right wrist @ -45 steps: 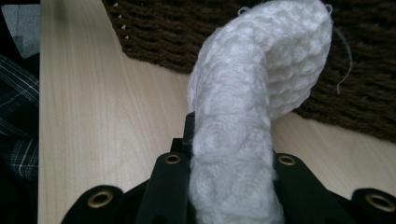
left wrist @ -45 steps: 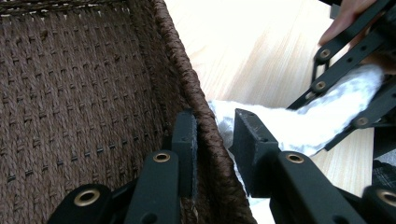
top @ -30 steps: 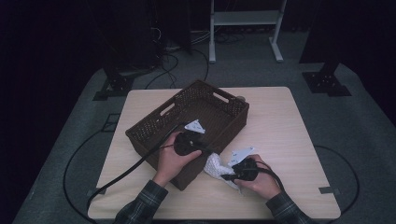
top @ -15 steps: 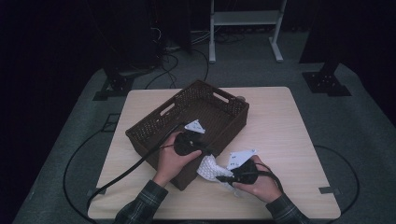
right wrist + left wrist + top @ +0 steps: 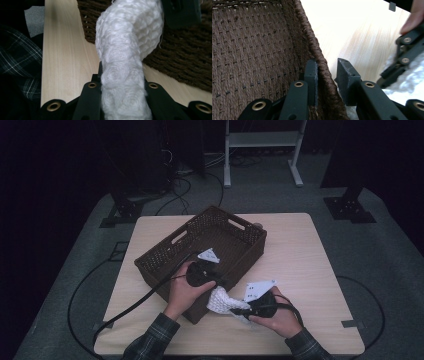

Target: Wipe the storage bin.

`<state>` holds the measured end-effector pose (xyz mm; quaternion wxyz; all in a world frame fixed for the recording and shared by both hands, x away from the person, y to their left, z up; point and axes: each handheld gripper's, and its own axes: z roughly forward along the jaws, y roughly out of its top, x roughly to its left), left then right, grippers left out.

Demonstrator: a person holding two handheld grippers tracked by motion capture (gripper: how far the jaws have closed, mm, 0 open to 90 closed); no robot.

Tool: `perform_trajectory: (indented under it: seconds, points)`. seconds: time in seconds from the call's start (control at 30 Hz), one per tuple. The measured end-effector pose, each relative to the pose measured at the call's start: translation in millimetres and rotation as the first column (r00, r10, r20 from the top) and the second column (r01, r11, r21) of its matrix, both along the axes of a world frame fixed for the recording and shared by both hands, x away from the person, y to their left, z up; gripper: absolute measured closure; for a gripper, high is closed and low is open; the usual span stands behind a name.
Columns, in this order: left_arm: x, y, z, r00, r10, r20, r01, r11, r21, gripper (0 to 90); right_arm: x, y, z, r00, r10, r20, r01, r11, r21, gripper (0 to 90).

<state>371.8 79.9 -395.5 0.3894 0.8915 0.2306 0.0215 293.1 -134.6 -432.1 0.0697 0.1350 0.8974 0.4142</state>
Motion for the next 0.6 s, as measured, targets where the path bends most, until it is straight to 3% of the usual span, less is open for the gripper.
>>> perform_trajectory:
  seconds: [0.4, 0.6]
  points:
    - [-0.3, -0.6, -0.4, 1.0, 0.005, -0.001, -0.005, 0.9999, -0.009, 70.1, 12.0, 0.4, -20.8, 0.9973, -0.039, -0.062, 0.035, 0.998, -0.06, 75.6]
    - [-0.2, -0.2, -0.1, 1.0, 0.002, -0.001, -0.002, 1.0, -0.003, 70.1, 17.2, 1.3, -30.8, 0.9969, -0.043, -0.066, 0.037, 0.995, -0.094, 75.6]
